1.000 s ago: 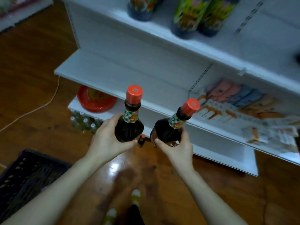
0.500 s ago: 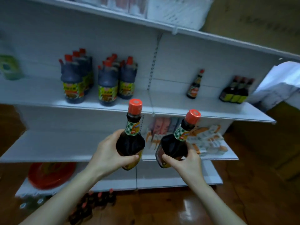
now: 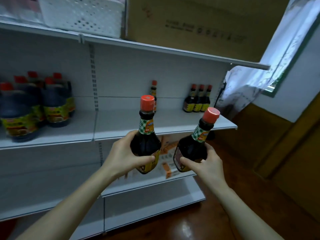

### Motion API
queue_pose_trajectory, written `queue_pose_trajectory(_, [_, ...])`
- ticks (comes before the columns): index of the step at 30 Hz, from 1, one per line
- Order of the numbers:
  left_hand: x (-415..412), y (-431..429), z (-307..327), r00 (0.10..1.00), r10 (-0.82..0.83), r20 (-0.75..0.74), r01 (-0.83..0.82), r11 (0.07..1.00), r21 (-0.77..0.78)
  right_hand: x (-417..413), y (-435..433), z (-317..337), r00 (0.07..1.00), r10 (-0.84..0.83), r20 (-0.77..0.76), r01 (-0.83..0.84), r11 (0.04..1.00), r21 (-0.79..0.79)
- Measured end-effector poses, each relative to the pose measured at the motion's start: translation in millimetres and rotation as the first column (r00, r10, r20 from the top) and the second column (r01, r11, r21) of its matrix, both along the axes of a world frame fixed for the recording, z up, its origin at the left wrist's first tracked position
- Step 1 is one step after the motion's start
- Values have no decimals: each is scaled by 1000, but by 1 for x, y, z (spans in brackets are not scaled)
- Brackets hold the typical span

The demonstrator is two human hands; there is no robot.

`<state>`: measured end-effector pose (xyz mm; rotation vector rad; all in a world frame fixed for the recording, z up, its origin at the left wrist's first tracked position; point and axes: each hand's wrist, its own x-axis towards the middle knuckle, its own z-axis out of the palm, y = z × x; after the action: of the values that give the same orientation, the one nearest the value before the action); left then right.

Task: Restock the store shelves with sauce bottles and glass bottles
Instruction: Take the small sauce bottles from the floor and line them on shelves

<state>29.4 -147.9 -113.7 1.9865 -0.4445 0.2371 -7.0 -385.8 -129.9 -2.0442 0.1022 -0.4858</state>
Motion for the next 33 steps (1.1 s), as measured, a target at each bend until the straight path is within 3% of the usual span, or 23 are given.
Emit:
queue_pose_trajectory(23, [272, -217, 4, 988, -149, -34, 152, 982, 109, 218, -197, -1, 962, -272, 14, 272, 962, 20])
queue_pose_trajectory(33, [355, -319, -23, 996, -53, -73, 62, 991, 122, 329, -313, -16, 991, -131, -30, 130, 991, -38])
